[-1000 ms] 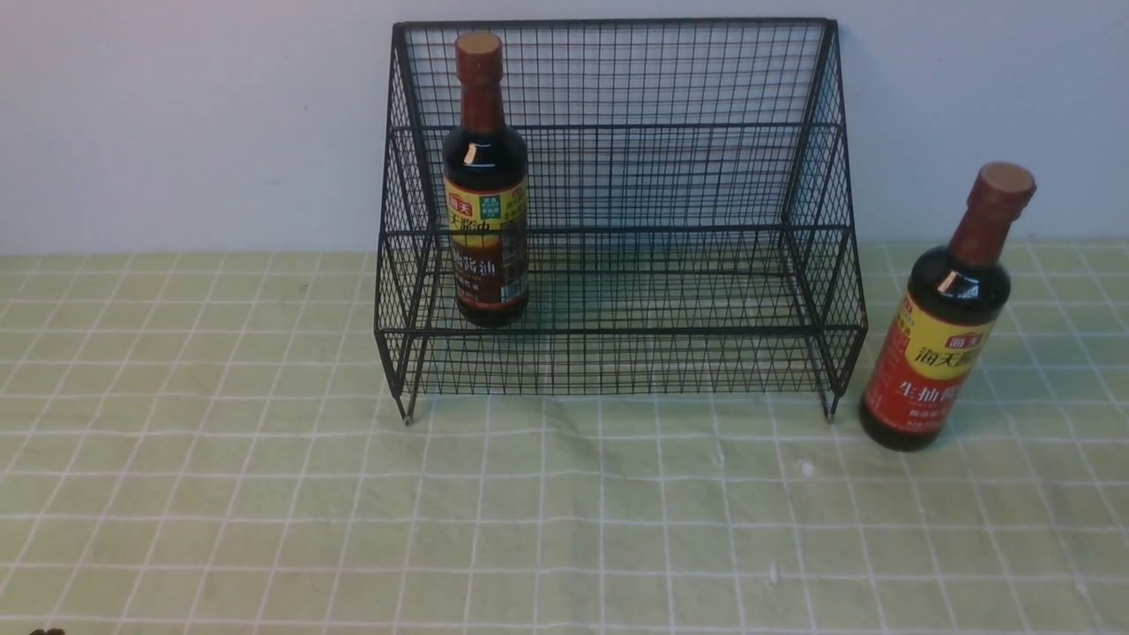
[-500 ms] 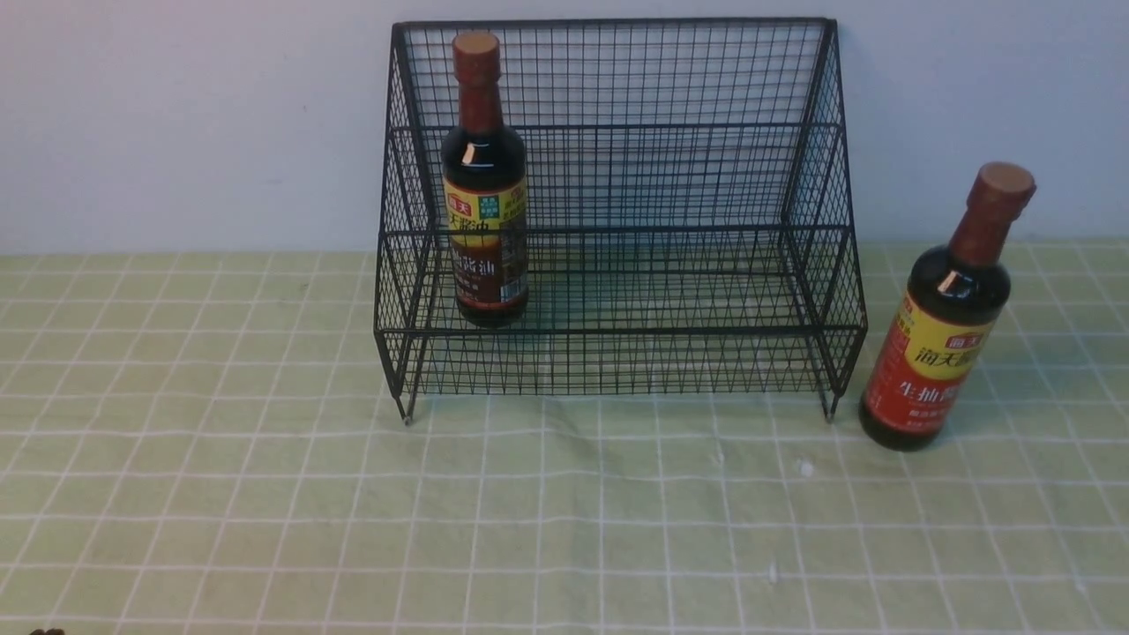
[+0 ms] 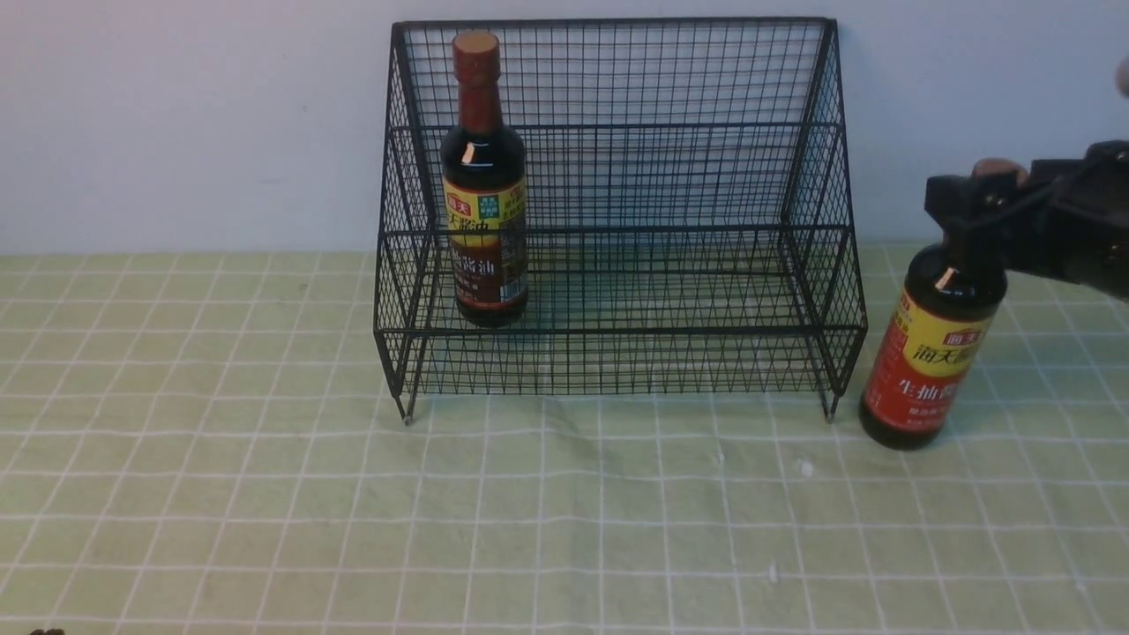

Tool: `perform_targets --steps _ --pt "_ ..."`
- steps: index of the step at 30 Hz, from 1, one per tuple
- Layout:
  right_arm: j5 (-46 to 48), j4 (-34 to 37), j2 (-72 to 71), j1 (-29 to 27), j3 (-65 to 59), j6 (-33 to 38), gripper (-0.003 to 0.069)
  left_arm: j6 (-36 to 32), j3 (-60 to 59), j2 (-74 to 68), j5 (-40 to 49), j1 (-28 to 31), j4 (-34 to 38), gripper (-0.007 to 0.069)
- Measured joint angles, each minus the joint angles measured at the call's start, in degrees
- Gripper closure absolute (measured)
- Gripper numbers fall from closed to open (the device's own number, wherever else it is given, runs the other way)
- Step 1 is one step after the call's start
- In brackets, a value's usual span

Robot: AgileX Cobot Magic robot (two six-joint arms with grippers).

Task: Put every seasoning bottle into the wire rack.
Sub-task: Use the right arm to grab the condiment bottle closest to it

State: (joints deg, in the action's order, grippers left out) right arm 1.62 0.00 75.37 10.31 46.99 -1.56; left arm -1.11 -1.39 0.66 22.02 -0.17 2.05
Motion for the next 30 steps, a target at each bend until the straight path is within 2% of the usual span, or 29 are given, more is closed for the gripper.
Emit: perform_targets --steps 14,16,17,19,20,21,30 --pt "-2.2 -0.4 3.6 -0.1 0.2 1.6 0.0106 0.0 0.0 0.0 0.0 0.0 0.0 0.0631" --pt "-2.6 -0.4 4.7 -0.5 0.2 1.6 0.0125 0.0 0.0 0.0 0.0 0.0 0.0 0.0631" --pt "-2.5 0.0 5.6 -1.3 0.2 1.9 0.0183 0.0 0.0 0.0 0.0 0.0 0.0 0.0631" --pt "-2.2 0.0 6.0 -1.7 0.2 1.9 0.0221 0.0 0.0 0.0 0.0 0.0 0.0 0.0631" --pt "-1.6 0.0 6.2 -2.5 0.2 1.9 0.0319 0.0 0.0 0.0 0.0 0.0 0.0 0.0631" --pt "-1.3 0.0 6.2 -2.9 0.2 1.9 0.0389 0.0 0.0 0.0 0.0 0.0 0.0 0.0631" --pt "4.3 -2.3 -0.5 -3.0 1.3 2.1 0.038 0.0 0.0 0.0 0.0 0.0 0.0 0.0631"
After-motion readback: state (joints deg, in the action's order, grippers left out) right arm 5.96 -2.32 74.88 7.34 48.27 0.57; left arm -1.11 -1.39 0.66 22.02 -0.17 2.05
